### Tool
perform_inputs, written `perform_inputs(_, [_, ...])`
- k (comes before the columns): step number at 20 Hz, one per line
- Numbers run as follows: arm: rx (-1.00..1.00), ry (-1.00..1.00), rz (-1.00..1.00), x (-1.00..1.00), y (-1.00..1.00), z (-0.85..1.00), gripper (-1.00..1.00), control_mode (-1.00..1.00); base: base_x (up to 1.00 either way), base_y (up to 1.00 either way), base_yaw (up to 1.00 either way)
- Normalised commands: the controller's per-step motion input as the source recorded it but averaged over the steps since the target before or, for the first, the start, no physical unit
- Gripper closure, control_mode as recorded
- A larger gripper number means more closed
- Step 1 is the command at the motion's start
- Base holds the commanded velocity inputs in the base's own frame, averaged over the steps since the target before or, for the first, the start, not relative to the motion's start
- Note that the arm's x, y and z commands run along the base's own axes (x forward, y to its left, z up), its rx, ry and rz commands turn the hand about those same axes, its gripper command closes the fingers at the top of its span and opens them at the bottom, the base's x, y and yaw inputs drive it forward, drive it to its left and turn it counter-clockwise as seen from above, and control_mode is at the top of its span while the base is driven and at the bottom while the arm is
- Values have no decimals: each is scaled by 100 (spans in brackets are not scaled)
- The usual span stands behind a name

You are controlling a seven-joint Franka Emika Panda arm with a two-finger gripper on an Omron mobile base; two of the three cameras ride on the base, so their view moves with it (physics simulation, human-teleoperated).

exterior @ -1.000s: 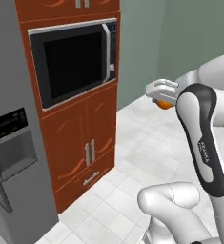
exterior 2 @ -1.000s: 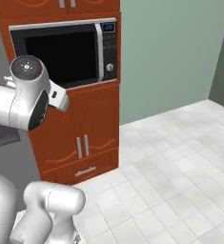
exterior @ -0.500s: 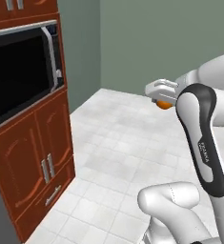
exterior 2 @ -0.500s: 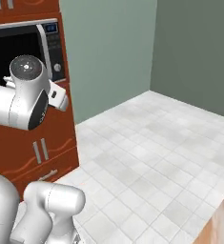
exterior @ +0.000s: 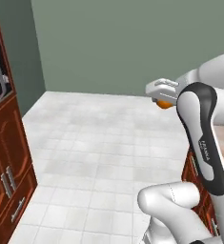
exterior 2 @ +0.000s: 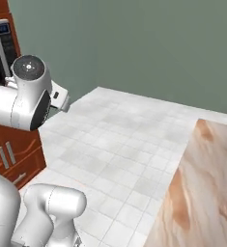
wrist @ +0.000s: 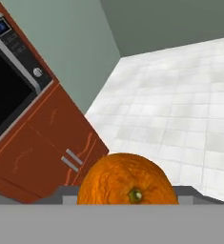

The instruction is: Retrieve the tangerine and apple from the fridge and place them into the bowl on the dining table.

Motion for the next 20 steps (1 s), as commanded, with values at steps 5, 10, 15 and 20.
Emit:
perform_inputs(5, [0, 0, 0, 0, 0, 0, 100, 100, -83, 0, -49])
perform_inputs(10, [0, 0, 0, 0, 0, 0, 100, 100, -52, 8, -47])
perform_inputs(15, [0, 0, 0, 0, 0, 0, 100, 100, -41, 29, -46])
perform_inputs(20, [0, 0, 0, 0, 0, 0, 100, 100, -66, 28, -43])
